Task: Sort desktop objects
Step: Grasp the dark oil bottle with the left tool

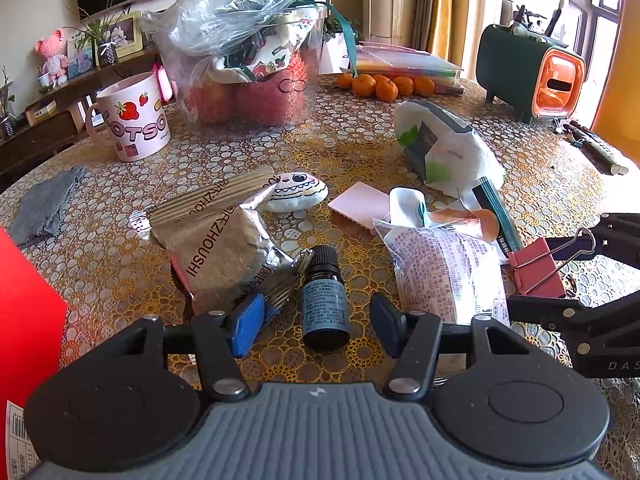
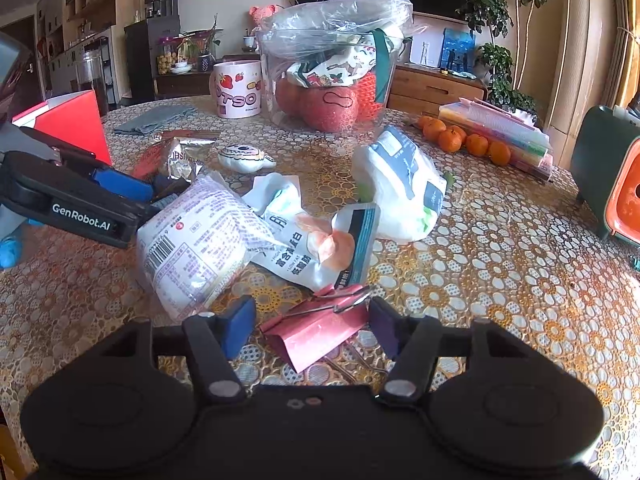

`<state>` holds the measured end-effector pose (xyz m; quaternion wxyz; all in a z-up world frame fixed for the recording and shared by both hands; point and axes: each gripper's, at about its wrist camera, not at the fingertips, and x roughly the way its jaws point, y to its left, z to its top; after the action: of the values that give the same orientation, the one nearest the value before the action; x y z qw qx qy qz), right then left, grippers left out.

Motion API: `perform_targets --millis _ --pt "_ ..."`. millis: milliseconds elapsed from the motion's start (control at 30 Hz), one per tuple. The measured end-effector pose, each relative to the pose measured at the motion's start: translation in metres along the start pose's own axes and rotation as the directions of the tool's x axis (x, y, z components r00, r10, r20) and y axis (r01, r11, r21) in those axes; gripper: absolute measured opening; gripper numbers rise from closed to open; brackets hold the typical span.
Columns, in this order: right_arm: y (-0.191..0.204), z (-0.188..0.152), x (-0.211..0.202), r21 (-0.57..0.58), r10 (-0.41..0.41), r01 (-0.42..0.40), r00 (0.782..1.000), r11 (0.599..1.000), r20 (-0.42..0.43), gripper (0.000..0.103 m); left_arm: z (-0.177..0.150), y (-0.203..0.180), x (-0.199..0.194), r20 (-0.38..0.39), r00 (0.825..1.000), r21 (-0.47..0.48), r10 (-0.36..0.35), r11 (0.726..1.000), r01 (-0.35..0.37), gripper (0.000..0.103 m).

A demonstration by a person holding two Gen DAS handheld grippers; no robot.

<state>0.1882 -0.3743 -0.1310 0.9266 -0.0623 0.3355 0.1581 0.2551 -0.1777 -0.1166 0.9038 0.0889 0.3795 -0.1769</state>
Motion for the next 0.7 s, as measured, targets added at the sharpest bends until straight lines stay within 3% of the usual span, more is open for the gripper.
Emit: perform_targets --millis 100,233,700 --pt "0.000 0.000 -0.001 0.017 0.003 -0.003 1.000 1.000 -0.002 0.058 -0.001 -0.002 0.001 -0.010 1.000 0.002 -0.020 1.000 0.020 0.032" --pt "0.002 -0.001 -0.003 0.029 0.005 -0.005 1.000 1.000 -0.006 0.058 -0.005 -0.003 -0.002 -0.010 1.000 -0.001 -0.015 1.000 0.015 0.023" --pt "0.021 -0.010 -0.030 0.060 -0.007 0.008 1.000 0.998 -0.027 0.058 -0.029 0.002 -0.033 -0.014 0.999 -0.026 -0.034 0.999 0.034 0.023"
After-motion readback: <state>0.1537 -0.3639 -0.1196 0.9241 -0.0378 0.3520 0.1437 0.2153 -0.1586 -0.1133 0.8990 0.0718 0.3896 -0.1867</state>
